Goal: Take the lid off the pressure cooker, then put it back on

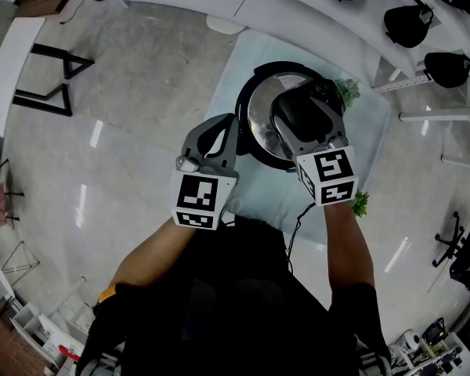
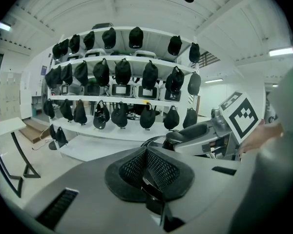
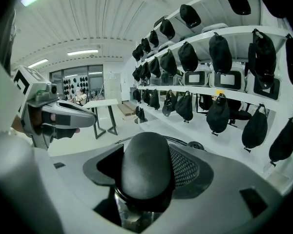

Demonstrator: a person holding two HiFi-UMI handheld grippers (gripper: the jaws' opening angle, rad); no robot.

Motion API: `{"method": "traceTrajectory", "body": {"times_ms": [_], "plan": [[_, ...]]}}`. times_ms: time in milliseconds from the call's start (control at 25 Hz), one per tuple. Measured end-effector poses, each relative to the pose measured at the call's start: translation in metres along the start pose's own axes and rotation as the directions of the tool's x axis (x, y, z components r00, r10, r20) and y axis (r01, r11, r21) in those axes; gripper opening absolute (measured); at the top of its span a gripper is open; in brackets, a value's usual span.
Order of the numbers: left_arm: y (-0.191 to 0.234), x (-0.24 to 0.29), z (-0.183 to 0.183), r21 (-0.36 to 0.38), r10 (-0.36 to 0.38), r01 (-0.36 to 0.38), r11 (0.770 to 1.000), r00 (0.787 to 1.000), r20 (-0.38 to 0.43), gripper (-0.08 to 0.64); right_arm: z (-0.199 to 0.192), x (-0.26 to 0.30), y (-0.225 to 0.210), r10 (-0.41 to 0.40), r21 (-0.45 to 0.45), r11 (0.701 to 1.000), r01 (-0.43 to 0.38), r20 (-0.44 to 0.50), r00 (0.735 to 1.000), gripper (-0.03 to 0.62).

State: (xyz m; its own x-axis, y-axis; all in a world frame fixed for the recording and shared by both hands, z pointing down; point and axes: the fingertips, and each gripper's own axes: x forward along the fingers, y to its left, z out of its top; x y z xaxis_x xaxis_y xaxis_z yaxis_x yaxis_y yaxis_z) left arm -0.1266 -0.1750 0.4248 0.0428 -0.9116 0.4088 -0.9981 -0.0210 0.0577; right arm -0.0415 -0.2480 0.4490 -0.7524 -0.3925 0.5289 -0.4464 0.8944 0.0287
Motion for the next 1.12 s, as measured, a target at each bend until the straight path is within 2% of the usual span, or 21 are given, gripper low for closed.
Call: {"method": "traceTrajectory", "body": {"times_ms": [480,1120], "plan": [[-0.002,-0.002,0.005,0.002,-0.009,0.009,1.000,1.000,0.009,0.008,0.005,-0.003,-0.005,-0.050,0.064,0.997,0.049,0.016,0.999,0.302],[0.000,-0.009,0.006,0.005,-0.017,0.016,1.000,1.000,0.019,0.006,0.013,-0.007,-0.003,-0.085,0.070,0.994,0.083,0.028,0.996,0.302]]}}
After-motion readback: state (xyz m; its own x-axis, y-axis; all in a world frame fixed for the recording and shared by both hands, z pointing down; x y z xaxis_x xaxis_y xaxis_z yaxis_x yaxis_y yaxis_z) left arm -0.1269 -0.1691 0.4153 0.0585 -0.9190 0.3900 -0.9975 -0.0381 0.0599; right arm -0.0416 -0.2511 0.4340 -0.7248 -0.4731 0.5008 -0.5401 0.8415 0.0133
